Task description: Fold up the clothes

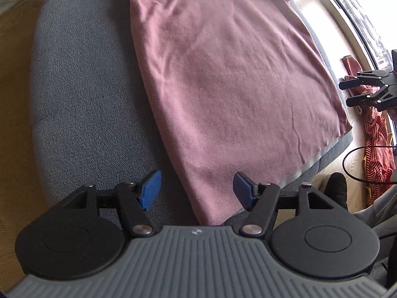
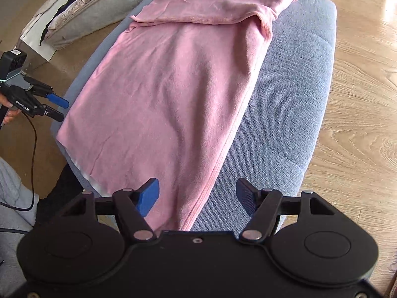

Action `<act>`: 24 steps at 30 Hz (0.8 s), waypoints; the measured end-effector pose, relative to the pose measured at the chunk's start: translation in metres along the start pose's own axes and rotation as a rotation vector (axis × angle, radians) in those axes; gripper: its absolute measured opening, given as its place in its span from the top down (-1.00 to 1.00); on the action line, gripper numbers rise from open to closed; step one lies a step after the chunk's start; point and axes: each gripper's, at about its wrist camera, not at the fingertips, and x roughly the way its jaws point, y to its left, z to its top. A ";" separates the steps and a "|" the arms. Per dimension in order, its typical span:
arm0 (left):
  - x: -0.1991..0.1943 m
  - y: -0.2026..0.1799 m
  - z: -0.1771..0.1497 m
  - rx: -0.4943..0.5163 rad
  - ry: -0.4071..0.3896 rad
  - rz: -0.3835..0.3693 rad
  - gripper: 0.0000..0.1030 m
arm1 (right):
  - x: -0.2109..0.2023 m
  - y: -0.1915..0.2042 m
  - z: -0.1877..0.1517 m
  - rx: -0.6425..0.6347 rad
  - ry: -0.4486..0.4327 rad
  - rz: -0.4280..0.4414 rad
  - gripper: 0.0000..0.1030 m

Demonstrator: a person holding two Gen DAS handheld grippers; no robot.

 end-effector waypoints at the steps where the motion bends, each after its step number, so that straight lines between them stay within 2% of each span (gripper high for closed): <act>1: 0.003 -0.001 -0.001 0.002 0.009 -0.016 -0.36 | 0.000 -0.001 -0.001 0.006 0.000 0.005 -0.36; 4: 0.013 -0.001 -0.004 -0.015 0.045 -0.059 -0.36 | 0.002 0.003 -0.002 0.021 0.006 0.014 -0.36; 7: 0.015 -0.001 -0.006 -0.021 0.047 -0.071 -0.36 | 0.001 0.010 -0.004 0.003 0.003 0.042 -0.36; 12: 0.020 -0.005 -0.005 -0.024 0.055 -0.046 -0.36 | 0.007 0.016 -0.011 -0.037 0.044 0.021 -0.36; 15: 0.022 -0.012 -0.004 0.015 0.053 -0.023 -0.36 | 0.011 0.016 -0.017 -0.026 0.072 0.019 -0.35; 17: 0.024 -0.017 -0.005 0.033 0.050 -0.019 -0.46 | 0.011 0.019 -0.020 -0.043 0.070 0.011 -0.35; 19: 0.027 -0.020 -0.005 0.025 0.050 -0.028 -0.60 | 0.011 0.024 -0.023 -0.074 0.059 0.004 -0.27; 21: 0.029 -0.021 -0.004 0.014 0.048 -0.023 -0.61 | 0.012 0.028 -0.023 -0.094 0.049 -0.008 -0.02; 24: 0.029 -0.019 -0.003 -0.032 0.032 -0.033 -0.61 | 0.016 0.030 -0.024 -0.087 0.044 -0.029 -0.01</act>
